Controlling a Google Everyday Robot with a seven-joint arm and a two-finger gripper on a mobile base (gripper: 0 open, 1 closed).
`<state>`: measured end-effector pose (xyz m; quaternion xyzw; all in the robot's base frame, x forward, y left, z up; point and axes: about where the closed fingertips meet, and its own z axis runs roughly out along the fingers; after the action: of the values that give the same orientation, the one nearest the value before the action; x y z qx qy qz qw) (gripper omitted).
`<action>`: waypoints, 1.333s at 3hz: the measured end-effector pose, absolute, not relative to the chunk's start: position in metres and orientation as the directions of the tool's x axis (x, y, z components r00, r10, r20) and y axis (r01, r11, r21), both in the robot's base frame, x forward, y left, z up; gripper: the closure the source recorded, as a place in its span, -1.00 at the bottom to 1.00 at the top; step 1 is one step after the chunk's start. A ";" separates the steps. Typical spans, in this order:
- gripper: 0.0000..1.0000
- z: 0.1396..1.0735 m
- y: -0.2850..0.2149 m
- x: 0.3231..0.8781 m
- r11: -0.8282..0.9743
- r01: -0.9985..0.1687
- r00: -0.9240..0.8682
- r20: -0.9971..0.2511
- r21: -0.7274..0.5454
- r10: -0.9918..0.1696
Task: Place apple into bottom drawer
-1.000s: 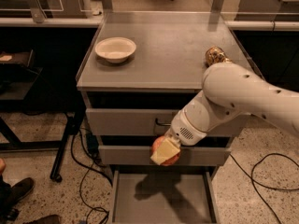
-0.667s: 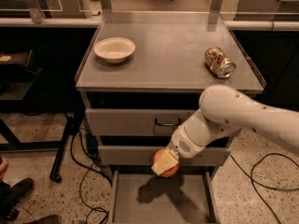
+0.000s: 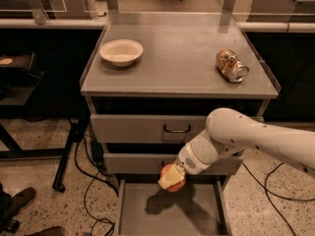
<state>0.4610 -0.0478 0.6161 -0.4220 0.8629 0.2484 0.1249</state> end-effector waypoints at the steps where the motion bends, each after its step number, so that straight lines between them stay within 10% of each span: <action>1: 1.00 0.584 -0.043 0.453 0.545 -0.747 -0.665 -0.415 0.381 -0.621; 4: 1.00 0.419 -0.062 0.458 0.654 -0.552 -0.833 -0.306 0.517 -0.462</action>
Offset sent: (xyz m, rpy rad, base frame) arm -0.0089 -0.0200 -0.1921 0.0991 0.1882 -0.2968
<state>0.4584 -0.0624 0.4191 -0.2797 0.9063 0.3080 0.0737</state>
